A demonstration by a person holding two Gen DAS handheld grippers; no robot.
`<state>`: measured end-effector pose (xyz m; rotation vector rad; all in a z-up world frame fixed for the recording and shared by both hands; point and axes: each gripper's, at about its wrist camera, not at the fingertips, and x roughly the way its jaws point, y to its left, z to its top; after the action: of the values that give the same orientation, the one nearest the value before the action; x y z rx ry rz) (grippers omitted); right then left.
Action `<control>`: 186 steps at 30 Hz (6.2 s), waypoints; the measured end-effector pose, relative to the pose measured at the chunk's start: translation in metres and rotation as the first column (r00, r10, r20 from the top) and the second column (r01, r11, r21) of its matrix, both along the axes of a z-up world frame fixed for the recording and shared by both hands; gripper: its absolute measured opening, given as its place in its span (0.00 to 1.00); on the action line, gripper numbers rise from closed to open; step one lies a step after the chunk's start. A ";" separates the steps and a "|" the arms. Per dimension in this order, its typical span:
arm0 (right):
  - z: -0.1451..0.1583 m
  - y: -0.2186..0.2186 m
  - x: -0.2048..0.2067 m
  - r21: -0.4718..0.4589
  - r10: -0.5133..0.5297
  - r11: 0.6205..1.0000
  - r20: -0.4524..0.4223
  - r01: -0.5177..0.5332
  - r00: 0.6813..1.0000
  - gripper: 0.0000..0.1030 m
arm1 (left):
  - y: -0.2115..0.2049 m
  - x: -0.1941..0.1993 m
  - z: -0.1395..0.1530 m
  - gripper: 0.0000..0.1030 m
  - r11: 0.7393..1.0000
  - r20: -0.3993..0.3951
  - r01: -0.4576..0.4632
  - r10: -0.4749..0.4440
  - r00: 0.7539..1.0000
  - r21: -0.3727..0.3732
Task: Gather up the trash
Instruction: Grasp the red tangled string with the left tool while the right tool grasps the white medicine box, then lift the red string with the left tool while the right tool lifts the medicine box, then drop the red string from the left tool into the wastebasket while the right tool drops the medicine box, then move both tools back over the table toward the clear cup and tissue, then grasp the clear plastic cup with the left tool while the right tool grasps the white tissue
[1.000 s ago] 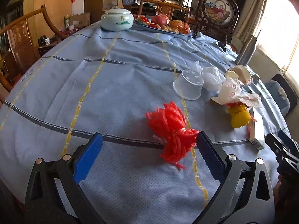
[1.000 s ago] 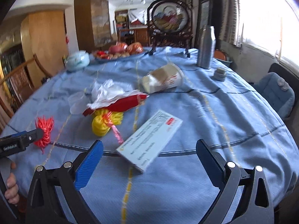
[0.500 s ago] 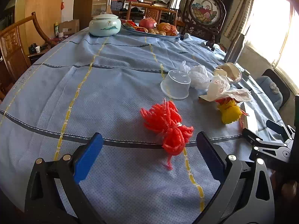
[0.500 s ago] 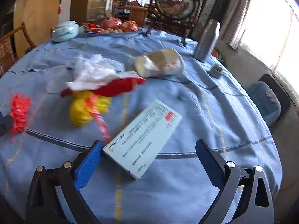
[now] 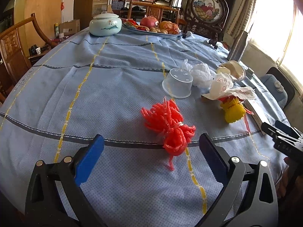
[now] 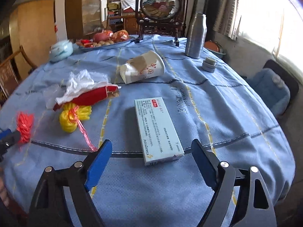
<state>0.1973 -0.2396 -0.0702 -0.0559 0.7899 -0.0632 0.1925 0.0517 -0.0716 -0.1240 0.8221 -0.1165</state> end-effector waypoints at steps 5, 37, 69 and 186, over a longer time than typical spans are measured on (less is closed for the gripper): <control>-0.005 -0.002 0.011 -0.027 0.005 1.000 -0.032 -0.006 0.999 0.81 | -0.002 0.001 0.000 0.93 1.000 -0.005 0.004 -0.004 1.000 0.018; 0.048 -0.025 -0.055 0.252 0.116 0.952 0.235 -0.176 0.965 0.44 | 0.009 -0.029 0.063 0.33 1.000 0.123 -0.015 0.016 0.992 -0.011; 0.114 0.151 -0.125 0.296 0.589 0.679 0.328 -0.672 0.739 0.44 | 0.223 -0.234 0.029 0.33 0.877 0.079 -0.481 0.481 0.873 -0.022; 0.025 0.042 0.107 0.336 0.321 0.883 0.076 -0.327 0.944 0.12 | -0.004 0.119 0.013 0.93 1.000 -0.040 0.005 -0.004 0.999 0.020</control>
<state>0.3047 -0.1973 -0.0452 0.1462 0.7545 0.3941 0.3111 0.0474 -0.0587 -0.1060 0.8631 -0.1106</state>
